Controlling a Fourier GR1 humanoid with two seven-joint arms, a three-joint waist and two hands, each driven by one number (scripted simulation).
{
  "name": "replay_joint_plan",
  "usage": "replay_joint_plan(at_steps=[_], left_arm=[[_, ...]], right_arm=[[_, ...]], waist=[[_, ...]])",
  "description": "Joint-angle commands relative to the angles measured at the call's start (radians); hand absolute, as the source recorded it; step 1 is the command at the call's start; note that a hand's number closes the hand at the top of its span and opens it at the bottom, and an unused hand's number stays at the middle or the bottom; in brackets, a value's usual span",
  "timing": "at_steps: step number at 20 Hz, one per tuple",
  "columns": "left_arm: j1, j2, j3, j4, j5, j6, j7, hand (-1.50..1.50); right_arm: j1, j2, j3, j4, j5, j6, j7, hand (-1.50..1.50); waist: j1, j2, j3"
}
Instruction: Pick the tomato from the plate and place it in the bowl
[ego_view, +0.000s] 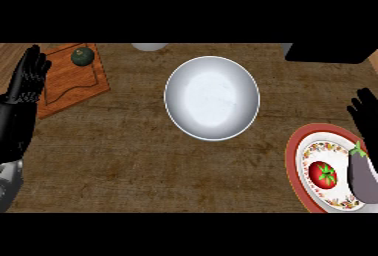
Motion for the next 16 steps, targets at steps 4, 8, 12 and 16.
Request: replay_joint_plan(at_steps=[4, 8, 12, 16], left_arm=[[0.02, -0.057, 0.048, 0.052, 0.071, 0.022, 0.03, 0.0], [0.044, -0.103, 0.072, 0.107, 0.142, 0.029, 0.086, 0.0], [0.071, -0.074, 0.139, 0.106, 0.187, -0.004, 0.08, 0.0], [0.028, -0.076, 0.166, 0.179, 0.186, -0.036, 0.066, 0.0]], right_arm=[[-0.083, 0.1, 0.267, -0.231, -0.149, 0.381, -0.074, -1.5], [-0.114, -0.024, 0.283, -0.367, 0.18, 0.368, -0.257, -1.5], [0.167, -0.011, 0.254, -0.415, 0.25, 0.41, -0.598, -1.5], [0.313, -0.092, 0.195, -0.465, 0.344, 0.44, -0.772, -1.5]], waist=[[0.0, 0.006, -0.009], [-0.075, -0.004, -0.011], [-0.095, 0.0, -0.005], [-0.092, 0.006, -0.008]])
